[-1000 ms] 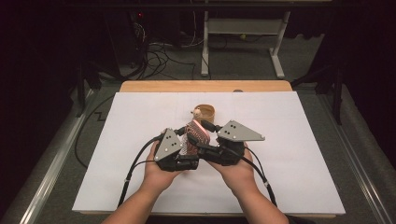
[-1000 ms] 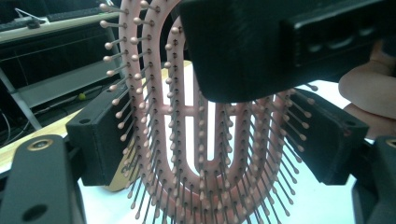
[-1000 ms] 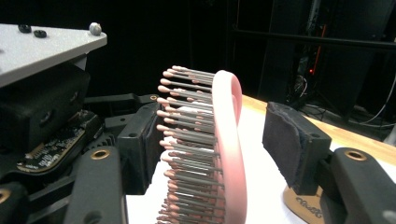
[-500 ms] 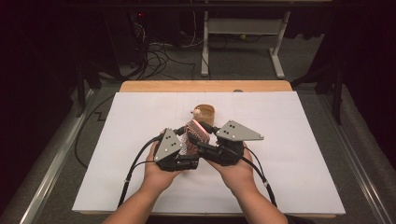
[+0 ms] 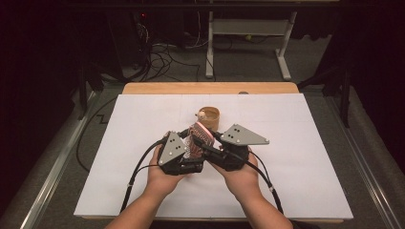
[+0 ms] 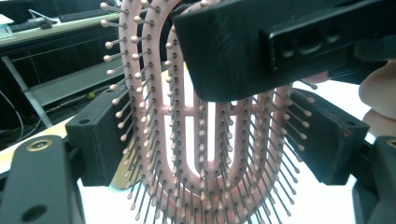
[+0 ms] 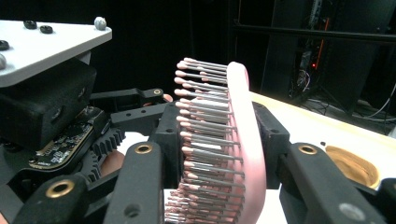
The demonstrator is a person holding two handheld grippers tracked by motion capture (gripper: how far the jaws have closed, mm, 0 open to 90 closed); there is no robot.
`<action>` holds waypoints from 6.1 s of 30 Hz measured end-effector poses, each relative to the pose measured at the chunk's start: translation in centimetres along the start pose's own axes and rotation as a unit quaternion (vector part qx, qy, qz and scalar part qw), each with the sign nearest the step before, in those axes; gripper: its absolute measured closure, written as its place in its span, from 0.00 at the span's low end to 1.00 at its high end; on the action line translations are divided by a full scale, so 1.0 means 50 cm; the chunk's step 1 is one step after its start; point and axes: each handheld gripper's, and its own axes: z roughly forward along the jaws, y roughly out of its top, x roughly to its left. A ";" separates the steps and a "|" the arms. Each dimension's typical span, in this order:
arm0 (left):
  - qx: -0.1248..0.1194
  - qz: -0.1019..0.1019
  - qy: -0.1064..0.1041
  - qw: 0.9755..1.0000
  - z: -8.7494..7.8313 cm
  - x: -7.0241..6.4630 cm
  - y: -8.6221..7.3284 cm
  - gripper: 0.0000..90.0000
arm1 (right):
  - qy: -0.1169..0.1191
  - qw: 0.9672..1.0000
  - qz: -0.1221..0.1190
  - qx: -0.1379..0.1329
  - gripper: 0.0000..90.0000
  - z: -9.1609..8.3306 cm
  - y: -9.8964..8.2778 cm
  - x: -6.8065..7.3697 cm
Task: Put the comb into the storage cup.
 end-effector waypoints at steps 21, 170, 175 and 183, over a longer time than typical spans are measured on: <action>-0.021 -0.009 -0.007 1.000 -0.002 -0.006 0.002 0.21 | -0.007 1.000 -0.015 -0.001 0.73 -0.012 0.014 0.007; 0.005 -0.078 0.019 0.997 -0.165 0.166 -0.201 0.00 | -0.128 0.991 -0.034 -0.026 0.75 -0.060 0.042 -0.144; 0.003 -0.077 0.018 0.997 -0.166 0.163 -0.200 0.00 | -0.132 0.990 -0.034 -0.027 0.75 -0.053 0.048 -0.151; 0.004 -0.078 0.015 0.997 -0.166 0.162 -0.202 0.00 | -0.134 0.990 -0.039 -0.025 0.75 -0.039 0.060 -0.160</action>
